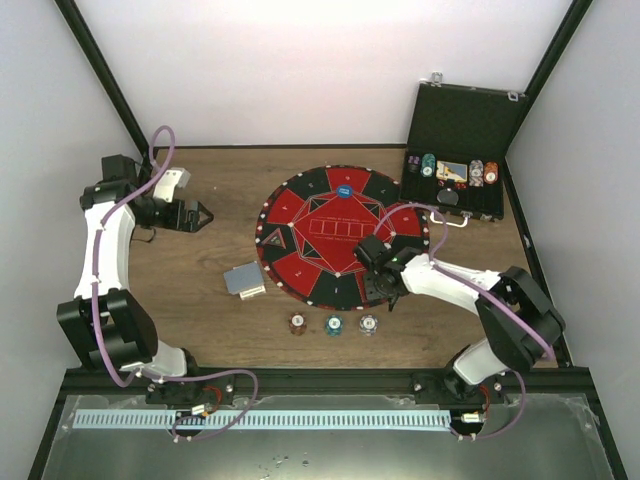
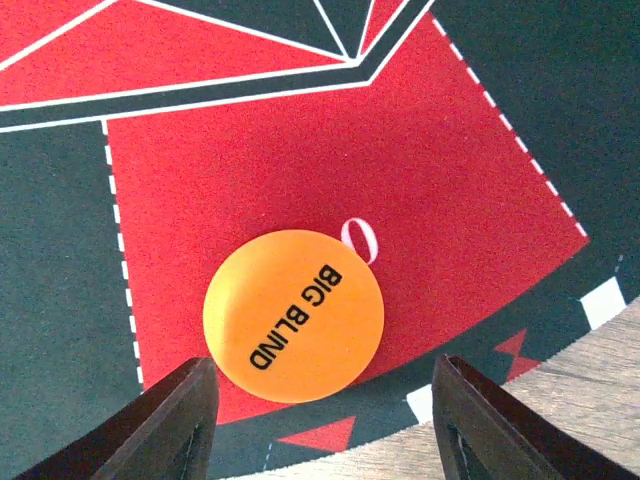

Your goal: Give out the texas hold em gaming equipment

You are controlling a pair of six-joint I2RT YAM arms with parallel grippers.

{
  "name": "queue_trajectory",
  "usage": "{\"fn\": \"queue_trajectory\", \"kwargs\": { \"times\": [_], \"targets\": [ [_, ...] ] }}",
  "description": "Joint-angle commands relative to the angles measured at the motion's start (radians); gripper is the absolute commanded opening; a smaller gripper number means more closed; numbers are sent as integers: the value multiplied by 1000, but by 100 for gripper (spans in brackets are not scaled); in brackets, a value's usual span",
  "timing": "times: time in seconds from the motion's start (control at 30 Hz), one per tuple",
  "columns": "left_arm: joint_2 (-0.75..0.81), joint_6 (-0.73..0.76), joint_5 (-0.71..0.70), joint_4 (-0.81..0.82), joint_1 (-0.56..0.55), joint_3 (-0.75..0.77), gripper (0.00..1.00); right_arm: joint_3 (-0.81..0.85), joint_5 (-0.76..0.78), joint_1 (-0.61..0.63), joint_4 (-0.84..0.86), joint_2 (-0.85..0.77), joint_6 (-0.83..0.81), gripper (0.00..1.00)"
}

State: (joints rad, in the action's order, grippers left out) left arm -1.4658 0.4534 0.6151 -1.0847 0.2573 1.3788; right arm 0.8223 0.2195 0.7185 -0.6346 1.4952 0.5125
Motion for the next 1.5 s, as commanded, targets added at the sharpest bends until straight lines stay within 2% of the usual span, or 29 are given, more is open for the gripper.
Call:
{"fn": "queue_trajectory", "kwargs": {
  "times": [0.0,0.37,0.6,0.9,0.93,1.07,1.13,1.27,1.47],
  "targets": [
    [-6,18,22,-16,4,43,100,-5,-23,-10,57,27,-18,60],
    [-3,18,12,-27,4,65,100,14,-25,-41,89,117,-43,60],
    [-8,5,14,-19,4,68,100,-1,-9,-139,101,131,-38,53],
    [-9,-3,12,-7,5,65,100,79,29,-148,75,152,-70,51],
    [-9,-1,11,-7,6,64,100,92,32,-147,54,149,-65,53],
    [3,1,-2,-8,6,65,100,141,39,-141,-1,84,-50,77],
    [6,4,6,-11,5,61,100,150,1,-133,1,13,-54,83],
    [2,11,-2,-21,5,69,100,213,-40,-69,-55,-89,-46,87],
    [4,-9,0,-11,6,66,100,362,-27,222,-178,-51,46,88]
  ]
}}
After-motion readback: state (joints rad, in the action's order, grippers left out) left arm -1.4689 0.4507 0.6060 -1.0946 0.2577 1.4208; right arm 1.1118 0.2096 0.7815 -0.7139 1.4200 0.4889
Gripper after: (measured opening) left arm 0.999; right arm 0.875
